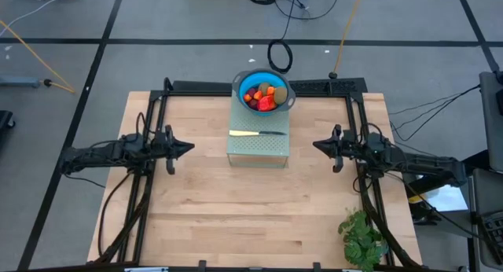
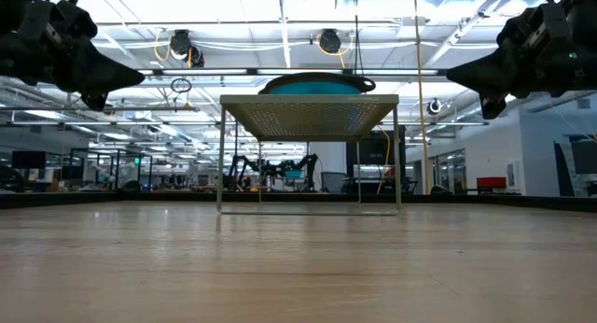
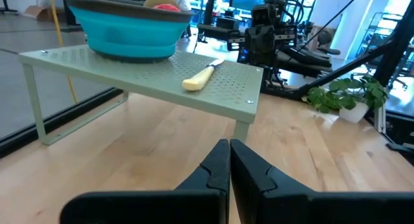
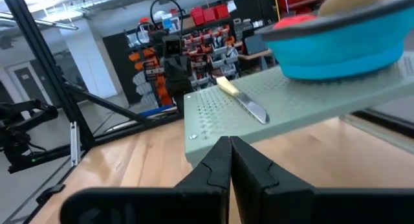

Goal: Pick & Place Fruit
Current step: Return to Home Position

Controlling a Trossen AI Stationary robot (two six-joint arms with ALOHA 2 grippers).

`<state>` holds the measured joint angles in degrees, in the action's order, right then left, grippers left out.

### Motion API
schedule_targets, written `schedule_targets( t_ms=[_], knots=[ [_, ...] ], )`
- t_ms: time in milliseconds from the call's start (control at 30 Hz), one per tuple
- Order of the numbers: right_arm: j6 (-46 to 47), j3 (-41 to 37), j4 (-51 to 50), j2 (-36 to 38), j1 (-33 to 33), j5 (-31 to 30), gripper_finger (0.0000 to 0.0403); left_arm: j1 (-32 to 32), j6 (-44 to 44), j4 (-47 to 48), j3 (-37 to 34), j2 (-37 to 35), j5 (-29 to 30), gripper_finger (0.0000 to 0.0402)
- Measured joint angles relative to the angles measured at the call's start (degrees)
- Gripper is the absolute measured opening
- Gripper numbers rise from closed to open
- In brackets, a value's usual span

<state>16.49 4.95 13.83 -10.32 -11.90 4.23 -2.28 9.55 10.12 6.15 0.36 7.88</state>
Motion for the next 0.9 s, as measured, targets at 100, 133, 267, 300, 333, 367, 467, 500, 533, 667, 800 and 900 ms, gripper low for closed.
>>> schedule_targets(
  t_ms=[100, 133, 267, 300, 333, 367, 467, 500, 533, 667, 800, 900],
  knots=[
    [0.67, 0.04, -3.26, 2.05, 0.00, 0.04, 0.0000, 0.00, -0.47, 0.17, 0.00, 0.00, -0.27, 0.0010],
    [0.83, 0.04, -4.47, 2.75, 0.00, 0.08, 0.0000, 0.00, -0.46, 0.40, 0.00, 0.00, -0.28, 0.0010],
    [0.80, 0.10, -8.40, 5.23, 0.00, 0.24, 0.0000, 0.00, -0.54, 0.91, -0.07, 0.00, -0.33, 0.0010],
    [0.65, 0.13, -9.42, 5.65, 0.00, 0.24, 0.0000, 0.00, -0.71, 0.99, -0.07, 0.00, -0.31, 0.0010],
    [0.42, 0.13, -10.39, 5.96, 0.00, 0.24, 0.0000, 0.00, -0.80, 1.25, -0.07, 0.00, -0.31, 0.0010],
    [0.33, 0.13, -11.17, 6.11, 0.00, 0.24, 0.0000, 0.01, -0.78, 1.68, -0.07, 0.00, -0.33, 0.0010],
    [0.20, 0.23, -12.11, 6.20, 0.00, 0.19, 0.0000, 0.02, -0.62, 1.78, -0.09, -0.02, -0.42, 0.0010],
    [0.01, 0.24, -12.15, 6.18, 0.00, 0.19, 0.0000, 0.02, -0.60, 1.83, -0.09, -0.01, -0.42, 0.0010],
    [-0.43, 0.24, -12.15, 6.18, 0.00, 0.19, 0.0000, 0.01, -0.56, 1.84, -0.09, 0.00, -0.42, 0.0010],
    [-2.21, 0.24, -12.13, 6.18, 0.00, 0.19, 0.0000, 0.02, 0.23, 2.05, -0.09, 0.00, -0.42, 0.0010],
    [-2.62, 0.24, -12.18, 6.08, 0.00, 0.19, 0.0000, 0.02, 0.63, 2.45, -0.09, 0.00, 0.16, 0.0010],
    [-2.36, 0.24, -12.20, 6.07, 0.00, 0.22, 0.0000, 0.01, 0.70, 2.90, -0.09, 0.00, 1.23, 0.0010]
  ],
)
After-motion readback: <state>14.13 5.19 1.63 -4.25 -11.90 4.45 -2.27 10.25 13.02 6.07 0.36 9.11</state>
